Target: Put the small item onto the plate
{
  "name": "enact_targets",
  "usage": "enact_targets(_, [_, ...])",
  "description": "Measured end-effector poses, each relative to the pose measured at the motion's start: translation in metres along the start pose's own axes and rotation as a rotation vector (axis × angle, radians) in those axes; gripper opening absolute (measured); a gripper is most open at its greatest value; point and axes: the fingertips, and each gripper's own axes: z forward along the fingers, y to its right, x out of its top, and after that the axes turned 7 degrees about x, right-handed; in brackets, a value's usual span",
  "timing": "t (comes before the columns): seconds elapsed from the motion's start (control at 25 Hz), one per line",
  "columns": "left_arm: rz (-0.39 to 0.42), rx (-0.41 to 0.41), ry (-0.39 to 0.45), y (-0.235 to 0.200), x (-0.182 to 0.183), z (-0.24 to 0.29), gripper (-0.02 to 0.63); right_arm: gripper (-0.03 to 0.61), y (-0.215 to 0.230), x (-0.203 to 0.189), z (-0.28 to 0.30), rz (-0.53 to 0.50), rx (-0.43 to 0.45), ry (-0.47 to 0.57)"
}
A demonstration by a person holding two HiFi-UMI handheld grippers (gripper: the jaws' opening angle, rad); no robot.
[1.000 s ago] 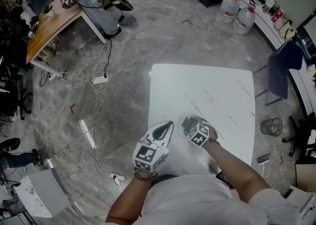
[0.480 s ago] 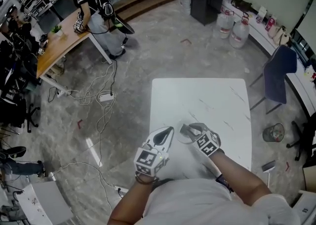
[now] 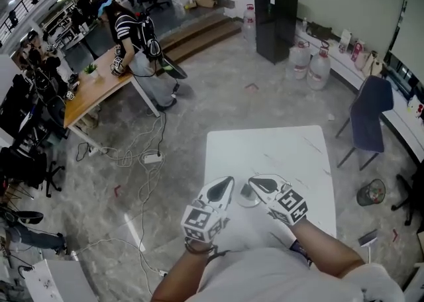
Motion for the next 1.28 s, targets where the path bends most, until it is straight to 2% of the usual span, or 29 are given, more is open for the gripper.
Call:
enact_targets(0.24, [0.01, 0.0, 0.04, 0.026, 0.036, -0.012, 0.006, 0.002, -0.029, 0.067, -0.045, -0.019, 0.029, 0.138])
enact_targets(0.4, [0.031, -0.014, 0.065, 0.039, 0.055, -0.017, 0.006, 0.002, -0.04, 0.093, -0.061, -0.045, 0.034, 0.183])
enact_targets(1.0, [0.061, -0.016, 0.073, 0.065, 0.058, -0.015, 0.006, 0.002, -0.041, 0.101, -0.086, -0.072, 0.006, 0.211])
enact_targets(1.28, [0.047, -0.012, 0.058, 0.069, 0.051, -0.007, 0.006, 0.002, -0.034, 0.1, -0.094, -0.037, 0.005, 0.226])
